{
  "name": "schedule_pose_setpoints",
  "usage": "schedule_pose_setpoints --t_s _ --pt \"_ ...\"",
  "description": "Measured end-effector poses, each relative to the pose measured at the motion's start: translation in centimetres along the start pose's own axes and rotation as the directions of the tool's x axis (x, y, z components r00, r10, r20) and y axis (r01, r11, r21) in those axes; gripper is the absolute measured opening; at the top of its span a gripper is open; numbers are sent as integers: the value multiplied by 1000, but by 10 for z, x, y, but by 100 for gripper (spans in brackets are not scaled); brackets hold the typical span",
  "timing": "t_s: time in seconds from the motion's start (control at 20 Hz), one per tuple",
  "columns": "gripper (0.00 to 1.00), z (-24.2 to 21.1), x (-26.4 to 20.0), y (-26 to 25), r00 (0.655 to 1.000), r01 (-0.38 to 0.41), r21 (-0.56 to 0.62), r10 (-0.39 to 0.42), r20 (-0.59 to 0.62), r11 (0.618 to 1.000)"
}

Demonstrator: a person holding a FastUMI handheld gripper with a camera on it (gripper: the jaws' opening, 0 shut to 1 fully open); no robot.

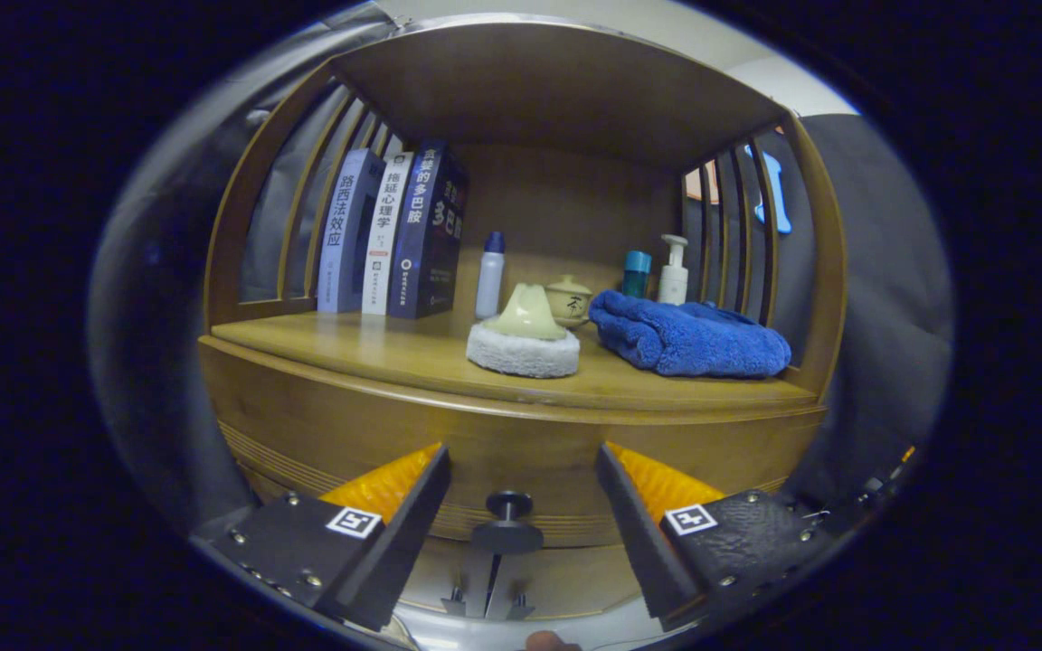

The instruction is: Pull open the drawer, take out the items inside it, and place them on the countertop above the cabinet.

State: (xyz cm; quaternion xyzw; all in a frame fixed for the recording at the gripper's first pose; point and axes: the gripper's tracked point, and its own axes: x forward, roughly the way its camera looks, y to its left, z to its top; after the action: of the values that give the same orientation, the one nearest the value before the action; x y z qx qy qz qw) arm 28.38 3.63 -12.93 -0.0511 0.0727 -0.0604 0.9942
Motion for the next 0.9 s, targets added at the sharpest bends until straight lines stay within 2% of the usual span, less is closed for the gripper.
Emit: schedule_pose_setpoints --t_s 0.2,0.35,0.75,0.9 --pt "98 -3 1 0 1000 3 -46 -3 3 999" --pt "99 5 -7 1 1000 -23 -62 24 16 998" --pt "98 70 -37 -33 989 -44 -53 51 138 998" --pt "98 100 -43 -42 974 -113 -73 125 189 991"
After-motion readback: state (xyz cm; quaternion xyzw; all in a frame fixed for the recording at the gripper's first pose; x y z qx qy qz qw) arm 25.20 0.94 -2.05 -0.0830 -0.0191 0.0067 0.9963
